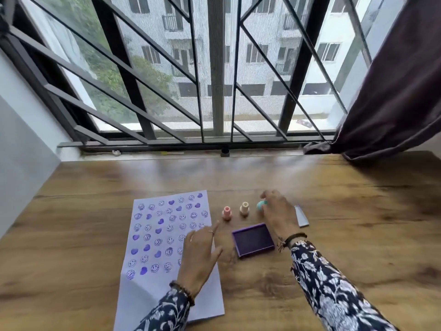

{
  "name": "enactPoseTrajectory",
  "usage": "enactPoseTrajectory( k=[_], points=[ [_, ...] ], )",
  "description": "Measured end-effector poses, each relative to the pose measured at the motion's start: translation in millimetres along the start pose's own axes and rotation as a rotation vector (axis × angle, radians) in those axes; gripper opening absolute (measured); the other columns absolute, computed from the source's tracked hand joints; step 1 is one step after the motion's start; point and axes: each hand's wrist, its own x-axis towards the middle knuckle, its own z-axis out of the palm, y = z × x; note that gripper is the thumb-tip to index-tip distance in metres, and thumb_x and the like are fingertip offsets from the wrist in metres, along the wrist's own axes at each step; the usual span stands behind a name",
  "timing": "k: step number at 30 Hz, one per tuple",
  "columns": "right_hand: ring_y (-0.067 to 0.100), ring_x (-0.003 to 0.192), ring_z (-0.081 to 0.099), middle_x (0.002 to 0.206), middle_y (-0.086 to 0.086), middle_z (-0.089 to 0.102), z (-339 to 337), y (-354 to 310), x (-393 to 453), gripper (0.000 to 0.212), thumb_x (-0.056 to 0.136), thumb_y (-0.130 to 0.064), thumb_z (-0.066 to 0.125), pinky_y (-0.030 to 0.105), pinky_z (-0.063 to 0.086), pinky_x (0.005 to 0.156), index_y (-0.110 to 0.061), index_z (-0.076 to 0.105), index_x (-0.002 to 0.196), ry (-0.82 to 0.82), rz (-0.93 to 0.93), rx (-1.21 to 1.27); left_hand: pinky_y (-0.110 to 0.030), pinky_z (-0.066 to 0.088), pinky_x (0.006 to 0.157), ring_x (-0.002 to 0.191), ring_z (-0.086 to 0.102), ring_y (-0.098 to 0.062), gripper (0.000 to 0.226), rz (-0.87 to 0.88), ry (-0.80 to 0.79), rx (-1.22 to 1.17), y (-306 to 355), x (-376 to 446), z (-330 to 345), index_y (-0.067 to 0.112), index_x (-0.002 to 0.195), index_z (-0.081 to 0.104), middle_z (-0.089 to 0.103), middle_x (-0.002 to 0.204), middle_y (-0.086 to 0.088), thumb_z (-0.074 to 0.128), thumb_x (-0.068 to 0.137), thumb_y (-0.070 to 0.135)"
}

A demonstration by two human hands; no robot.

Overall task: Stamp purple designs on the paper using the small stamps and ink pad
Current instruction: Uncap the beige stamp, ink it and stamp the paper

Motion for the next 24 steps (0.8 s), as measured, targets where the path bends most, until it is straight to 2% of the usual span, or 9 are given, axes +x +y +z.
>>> enactPoseTrajectory(
  k=[3,7,10,12,15,17,18,20,24],
  points=[
    [0.032,0.109,0.055,0.121,0.013,0.056,6.1,3.5,3.2,0.028,0.09,-0.009,0.048,0.04,0.048,0.082,-0.01,0.056,0.116,-0.073,-0.032,-0.054,-0.028,0.009,0.113,0.134,0.033,-0.006,0.061,-0.016,-0.087,-0.038,-12.2,-9.3,7.9,0.024,0.14,0.029,0.046,0.141,0.007,0.057,0.086,0.03],
    [0.025,0.112,0.049,0.118,0.008,0.056,14.8,-7.5,3.4,0.032,0.091,-0.02,0.053,0.038,0.049,0.085,-0.015,0.053,0.123,0.083,-0.196,-0.123,-0.027,0.004,0.115,0.134,0.033,-0.004,0.053,-0.023,-0.048,-0.095,-14.3,-13.8,10.6,0.025,0.136,0.034,0.046,0.141,0.009,0.055,0.088,0.026],
    [0.026,0.116,0.049,0.122,0.008,0.057,19.6,-21.0,0.7,0.032,0.092,-0.015,0.047,0.04,0.048,0.089,-0.017,0.053,0.124,-0.05,-0.239,-0.09,-0.028,0.017,0.113,0.127,0.043,-0.01,0.047,-0.059,-0.004,-0.228,-6.0,-10.9,6.6,0.022,0.132,0.043,0.053,0.134,0.004,0.057,0.088,0.022],
    [0.027,0.112,0.052,0.119,0.009,0.059,22.2,-21.8,-2.5,0.027,0.093,-0.014,0.046,0.038,0.047,0.087,-0.016,0.055,0.118,-0.087,-0.198,-0.085,-0.025,0.036,0.101,0.112,0.053,-0.012,0.038,-0.235,-0.004,-0.577,5.6,-8.3,-3.2,0.017,0.123,0.054,0.06,0.126,-0.003,0.06,0.086,0.014],
    [0.016,0.088,0.06,0.093,0.0,0.066,13.6,-24.4,-16.8,0.011,0.087,-0.02,0.06,0.022,0.047,0.074,-0.017,0.063,0.096,0.002,-0.042,0.369,-0.024,0.048,0.08,0.091,0.06,-0.012,0.027,-0.505,-0.073,-1.121,19.0,-2.4,-18.6,0.01,0.115,0.058,0.065,0.108,-0.008,0.056,0.088,0.01],
    [0.005,0.074,0.061,0.08,-0.006,0.066,3.9,-30.4,-36.3,0.003,0.083,-0.019,0.065,0.006,0.047,0.06,-0.022,0.065,0.084,-0.099,0.034,0.822,-0.021,0.053,0.073,0.087,0.061,-0.013,0.019,-0.575,-0.145,-1.338,25.3,-0.1,-25.0,0.012,0.109,0.058,0.065,0.099,-0.004,0.052,0.091,0.012],
    [0.003,0.072,0.062,0.081,-0.005,0.068,2.0,-33.0,-48.1,0.006,0.084,-0.017,0.064,0.007,0.049,0.06,-0.023,0.066,0.084,-0.166,0.052,0.979,-0.021,0.055,0.071,0.086,0.061,-0.015,0.017,-0.569,-0.171,-1.416,28.2,0.3,-27.6,0.013,0.106,0.059,0.065,0.095,-0.003,0.051,0.091,0.012],
    [0.0,0.075,0.064,0.087,-0.003,0.07,3.3,-33.6,-69.1,0.009,0.086,-0.016,0.061,0.014,0.053,0.065,-0.023,0.066,0.088,-0.223,0.046,1.069,-0.019,0.056,0.071,0.083,0.065,-0.015,0.018,-0.522,-0.201,-1.491,32.8,0.9,-28.9,0.009,0.106,0.061,0.069,0.089,-0.004,0.051,0.091,0.014],
    [-0.005,0.082,0.063,0.088,-0.012,0.069,5.6,-34.3,-90.9,0.016,0.091,-0.014,0.054,0.018,0.05,0.078,-0.026,0.063,0.092,-0.198,0.015,1.086,-0.016,0.058,0.066,0.069,0.07,-0.011,0.015,-0.483,-0.187,-1.48,37.9,-1.3,-28.8,0.004,0.096,0.067,0.074,0.074,-0.006,0.06,0.084,0.008]
  ],
)
